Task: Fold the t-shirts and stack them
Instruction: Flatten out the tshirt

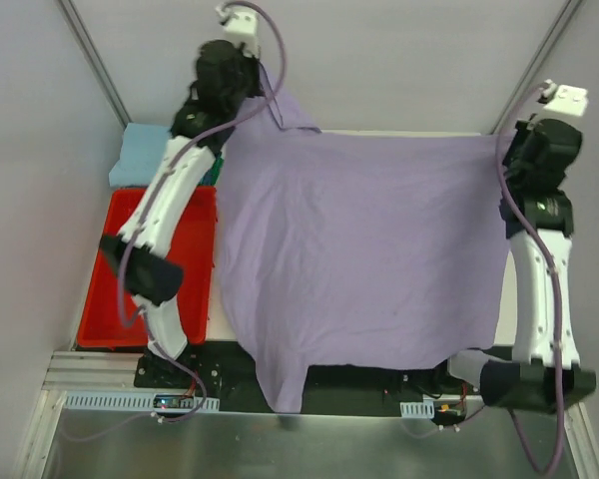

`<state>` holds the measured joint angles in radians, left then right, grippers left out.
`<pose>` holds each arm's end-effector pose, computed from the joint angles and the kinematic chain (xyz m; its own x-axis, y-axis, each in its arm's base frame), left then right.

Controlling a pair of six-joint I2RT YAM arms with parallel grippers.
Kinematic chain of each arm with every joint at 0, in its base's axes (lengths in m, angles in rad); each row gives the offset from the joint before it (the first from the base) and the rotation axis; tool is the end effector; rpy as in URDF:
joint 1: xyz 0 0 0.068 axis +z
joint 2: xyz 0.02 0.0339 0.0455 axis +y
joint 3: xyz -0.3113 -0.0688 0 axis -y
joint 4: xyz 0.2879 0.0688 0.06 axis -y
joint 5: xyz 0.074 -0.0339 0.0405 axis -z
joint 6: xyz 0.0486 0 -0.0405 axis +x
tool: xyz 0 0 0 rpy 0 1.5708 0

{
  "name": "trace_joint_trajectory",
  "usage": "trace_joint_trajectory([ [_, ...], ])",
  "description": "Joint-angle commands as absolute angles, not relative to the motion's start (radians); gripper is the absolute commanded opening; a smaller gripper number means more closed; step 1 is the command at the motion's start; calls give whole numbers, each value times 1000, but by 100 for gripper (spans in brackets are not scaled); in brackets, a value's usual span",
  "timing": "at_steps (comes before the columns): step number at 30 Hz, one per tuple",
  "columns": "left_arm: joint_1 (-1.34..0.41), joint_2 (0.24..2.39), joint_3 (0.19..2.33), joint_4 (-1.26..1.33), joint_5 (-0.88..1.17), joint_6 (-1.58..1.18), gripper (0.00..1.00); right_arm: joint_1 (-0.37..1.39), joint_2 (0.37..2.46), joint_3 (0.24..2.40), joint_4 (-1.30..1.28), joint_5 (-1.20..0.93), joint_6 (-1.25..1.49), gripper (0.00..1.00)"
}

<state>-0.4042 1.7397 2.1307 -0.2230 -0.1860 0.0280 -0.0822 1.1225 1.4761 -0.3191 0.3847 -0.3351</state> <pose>0.4041 -0.1631 0.6059 0.1598 -0.0384 -0.9864 0.2145 0.9767 -0.0033 0.2510 -0.0390 0.5541 -0.1155 -0.2963 -0.9481 0.4362 0.8424 -0.3164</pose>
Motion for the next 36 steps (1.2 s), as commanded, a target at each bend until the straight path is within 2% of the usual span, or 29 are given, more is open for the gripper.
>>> trace_joint_trajectory([
  [1, -393, 2044, 2222, -187, -218, 155, 0, -142, 1322, 1359, -74, 286, -272, 1],
  [4, -393, 2270, 2328, -187, -235, 205, 0, -175, 1535, 1339, 53, 181, -238, 1],
  [6, -393, 2391, 2399, -186, -255, 225, 0, -183, 1697, 1412, 39, 138, -229, 1],
  [8, -393, 2469, 2442, -181, -253, 229, 0, -186, 1878, 1533, -39, 91, -229, 1],
  [12, -391, 2525, 2433, -140, -221, 207, 0, -186, 2041, 1655, -87, 19, -215, 1],
  [22, -385, 2525, 2402, -69, -216, 120, 1, -186, 2052, 1666, -67, -35, -242, 2],
  [29, -385, 2488, 2362, -40, -193, 84, 0, -187, 2023, 1658, -80, 32, -278, 1],
  [32, -387, 2511, 2370, -20, -121, 75, 0, -195, 2028, 1664, -86, 25, -291, 1],
  [36, -387, 2505, 2342, -21, -173, 46, 0, -198, 2049, 1686, -106, -37, -308, 1],
])
